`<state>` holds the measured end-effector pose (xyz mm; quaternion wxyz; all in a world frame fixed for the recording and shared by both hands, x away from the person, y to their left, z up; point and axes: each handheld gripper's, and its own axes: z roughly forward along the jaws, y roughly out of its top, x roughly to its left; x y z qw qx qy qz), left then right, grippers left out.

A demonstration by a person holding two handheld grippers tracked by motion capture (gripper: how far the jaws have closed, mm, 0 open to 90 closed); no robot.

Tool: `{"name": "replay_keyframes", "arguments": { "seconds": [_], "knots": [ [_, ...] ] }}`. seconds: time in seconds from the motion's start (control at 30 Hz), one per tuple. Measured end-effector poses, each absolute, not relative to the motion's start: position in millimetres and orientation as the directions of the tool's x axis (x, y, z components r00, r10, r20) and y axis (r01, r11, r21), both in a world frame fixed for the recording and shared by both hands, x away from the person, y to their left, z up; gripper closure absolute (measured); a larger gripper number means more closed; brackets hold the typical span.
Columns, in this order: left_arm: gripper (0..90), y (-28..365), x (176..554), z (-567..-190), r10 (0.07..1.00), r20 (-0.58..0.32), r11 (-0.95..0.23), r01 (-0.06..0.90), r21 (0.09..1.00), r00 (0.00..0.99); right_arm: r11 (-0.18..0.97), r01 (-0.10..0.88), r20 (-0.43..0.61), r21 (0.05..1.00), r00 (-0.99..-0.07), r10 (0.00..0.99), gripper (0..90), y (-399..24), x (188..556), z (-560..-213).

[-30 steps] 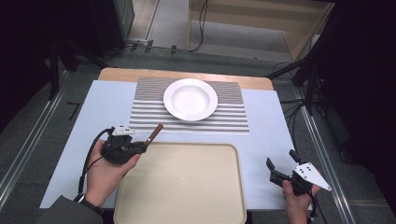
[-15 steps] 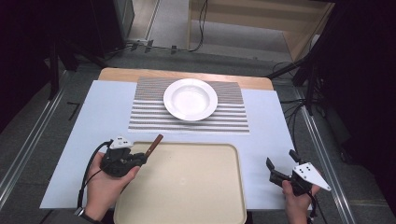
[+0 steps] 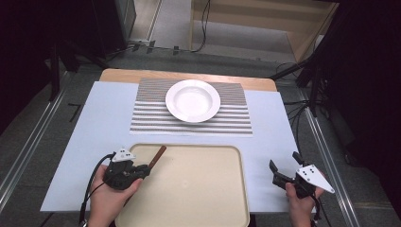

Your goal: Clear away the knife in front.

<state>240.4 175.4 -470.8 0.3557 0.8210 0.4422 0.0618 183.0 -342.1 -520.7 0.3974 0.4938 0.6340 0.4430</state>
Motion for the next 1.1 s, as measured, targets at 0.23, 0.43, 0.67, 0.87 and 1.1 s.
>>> {"name": "replay_keyframes", "arguments": {
  "seconds": [0.23,0.43,0.67,0.87,1.1],
  "knots": [
    [76.6,178.1,235.3,-477.9,0.772,-0.230,-0.343,0.694,0.633,0.592,0.118,0.277,-0.064,0.954,-0.196,0.978,8.4,-341.5,182.9,-520.7],
    [76.5,180.5,233.0,-483.5,0.778,-0.238,-0.334,0.703,0.628,0.581,0.120,0.278,-0.066,0.953,-0.196,0.978,8.4,-341.2,182.9,-520.7],
    [65.2,181.7,234.7,-482.1,0.785,-0.236,-0.311,0.693,0.650,0.573,0.120,0.279,-0.066,0.953,-0.196,0.978,8.5,-341.2,182.9,-520.7],
    [79.6,180.9,236.1,-470.1,0.751,-0.245,-0.315,0.660,0.682,0.613,0.126,0.275,-0.073,0.953,-0.197,0.978,8.4,-341.4,183.3,-520.8],
    [89.6,157.3,237.4,-478.4,0.710,-0.174,-0.451,0.631,0.631,0.682,0.126,0.277,-0.072,0.953,-0.197,0.978,8.5,-341.0,183.2,-520.8]
  ]
}}
